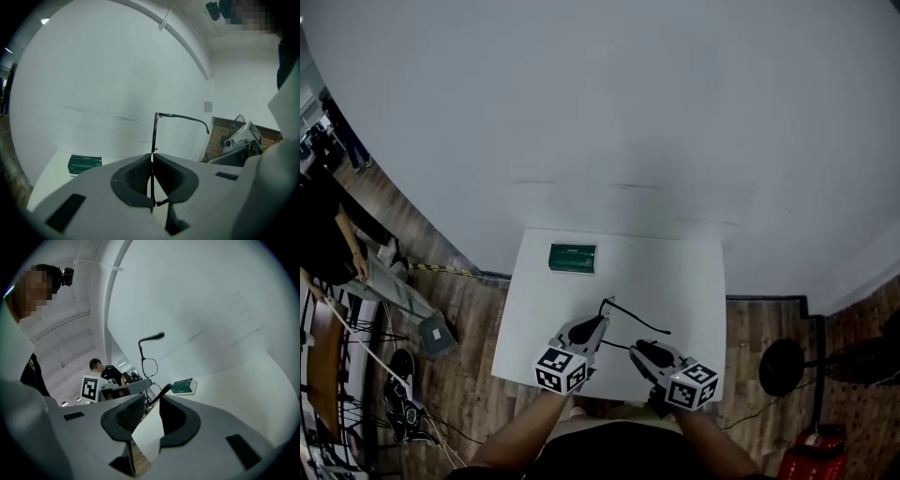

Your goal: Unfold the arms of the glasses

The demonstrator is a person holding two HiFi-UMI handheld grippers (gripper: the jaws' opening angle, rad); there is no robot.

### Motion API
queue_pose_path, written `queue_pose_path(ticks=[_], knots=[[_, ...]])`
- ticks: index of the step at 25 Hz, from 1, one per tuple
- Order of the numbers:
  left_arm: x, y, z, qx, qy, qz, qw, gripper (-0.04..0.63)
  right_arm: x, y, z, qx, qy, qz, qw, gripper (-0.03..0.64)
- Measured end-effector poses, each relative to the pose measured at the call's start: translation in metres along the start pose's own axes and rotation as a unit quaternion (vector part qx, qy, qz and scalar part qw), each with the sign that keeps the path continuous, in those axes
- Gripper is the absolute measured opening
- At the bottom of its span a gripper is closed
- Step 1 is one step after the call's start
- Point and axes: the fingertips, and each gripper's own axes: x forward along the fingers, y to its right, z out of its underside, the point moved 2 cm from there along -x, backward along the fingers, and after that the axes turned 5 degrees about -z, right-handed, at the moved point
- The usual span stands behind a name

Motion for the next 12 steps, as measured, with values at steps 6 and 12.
queue_pose_path(ticks=[6,12], knots=[[0.032,-0.028,0.032,-0.004,-0.062,-0.053,0.9966,0.02,-0.009,0.034,0.014,0.038,-0.022,-0.007,0.999,0.11],[0.057,-0.055,0.088,-0.01,-0.156,-0.072,0.9851,0.02,-0.006,0.041,0.011,0.042,-0.016,-0.006,0.999,0.11]])
